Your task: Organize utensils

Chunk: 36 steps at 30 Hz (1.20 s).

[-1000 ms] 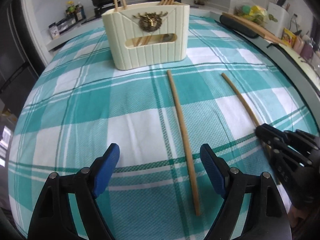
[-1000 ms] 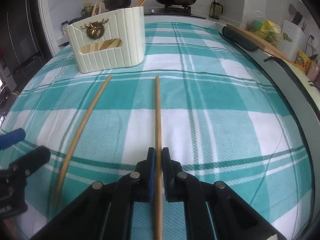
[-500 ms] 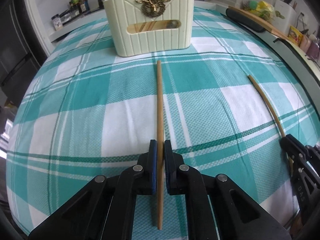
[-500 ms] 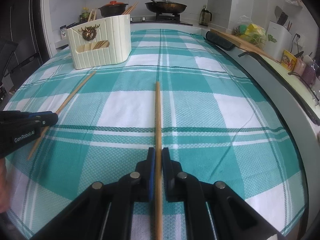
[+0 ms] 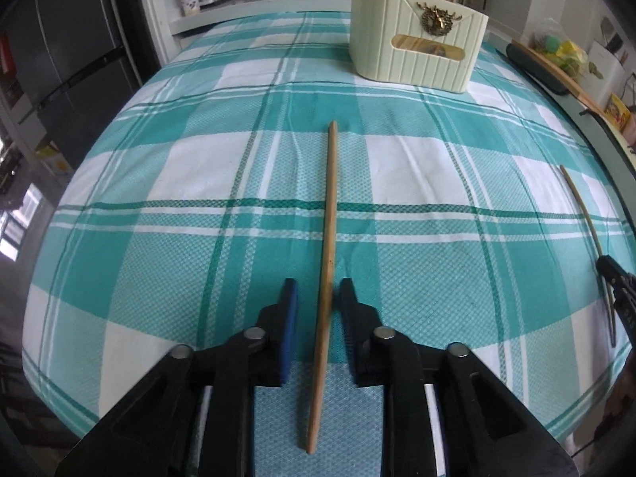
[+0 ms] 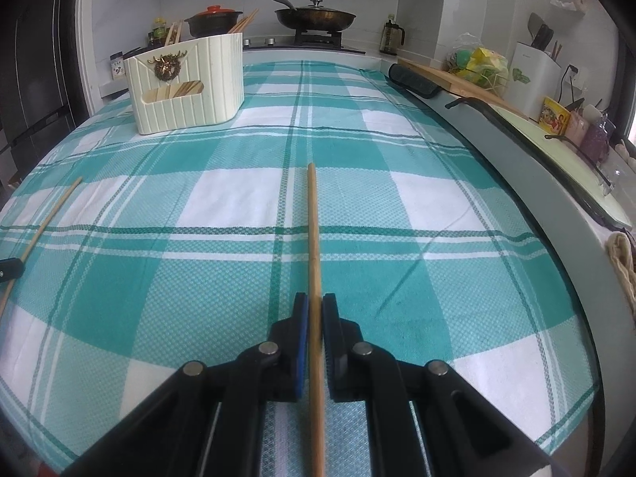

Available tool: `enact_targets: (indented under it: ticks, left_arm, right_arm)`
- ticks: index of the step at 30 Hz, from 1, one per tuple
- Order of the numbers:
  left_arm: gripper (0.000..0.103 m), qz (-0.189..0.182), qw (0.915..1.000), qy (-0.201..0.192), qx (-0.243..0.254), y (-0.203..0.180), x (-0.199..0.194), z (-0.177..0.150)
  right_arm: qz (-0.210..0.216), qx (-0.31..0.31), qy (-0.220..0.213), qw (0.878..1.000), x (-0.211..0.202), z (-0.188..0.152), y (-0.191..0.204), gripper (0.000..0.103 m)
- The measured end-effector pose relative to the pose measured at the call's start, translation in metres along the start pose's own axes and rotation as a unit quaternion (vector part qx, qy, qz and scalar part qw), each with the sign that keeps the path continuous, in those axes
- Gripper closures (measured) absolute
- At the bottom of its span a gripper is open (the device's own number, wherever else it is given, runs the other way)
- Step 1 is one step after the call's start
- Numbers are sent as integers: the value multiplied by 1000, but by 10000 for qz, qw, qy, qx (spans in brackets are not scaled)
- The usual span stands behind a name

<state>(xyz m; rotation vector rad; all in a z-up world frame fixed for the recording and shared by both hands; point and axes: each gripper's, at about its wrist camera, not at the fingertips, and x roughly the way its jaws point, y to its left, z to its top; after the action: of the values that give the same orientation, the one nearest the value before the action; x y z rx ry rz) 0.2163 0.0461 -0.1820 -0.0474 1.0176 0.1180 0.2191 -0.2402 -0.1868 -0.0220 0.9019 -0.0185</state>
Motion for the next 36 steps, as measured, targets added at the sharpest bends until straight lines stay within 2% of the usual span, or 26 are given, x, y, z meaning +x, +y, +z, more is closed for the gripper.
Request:
enact_targets:
  ticks: [1, 2, 3, 5, 15, 21, 26, 29, 36]
  left_arm:
    - [47, 19, 10000, -51, -27, 1, -1, 0]
    - [40, 64, 9999, -123, -34, 1, -2, 1]
    - [40, 97, 9998, -175, -10, 0, -3, 1]
    - [39, 104, 9998, -186, 37, -2, -2, 3]
    - [34, 60, 9998, -112, 132, -8, 6, 0]
    - [25, 88, 9997, -150, 170, -8, 8, -3]
    - [8, 157, 9997, -184, 78, -2, 13, -3]
    - [2, 140, 9997, -173, -19, 3, 16, -3]
    - [1, 52, 9999, -158, 34, 5, 18, -2]
  right_arm:
    - [26, 21, 4, 10000, 0, -1, 0, 95]
    - [38, 38, -2, 10000, 0, 0, -1, 89]
    - [45, 63, -6, 10000, 0, 0, -1, 70]
    - [118, 151, -34, 9998, -2, -1, -2, 44]
    - [192, 121, -91, 9997, -3, -6, 1, 44]
    - [181, 158, -102, 9997, -1, -7, 0, 42]
    - [189, 214, -107, 9995, 0, -7, -2, 40]
    - [177, 211, -111, 9996, 0, -7, -1, 39]
    - [214, 182, -14, 9996, 2, -4, -1, 35]
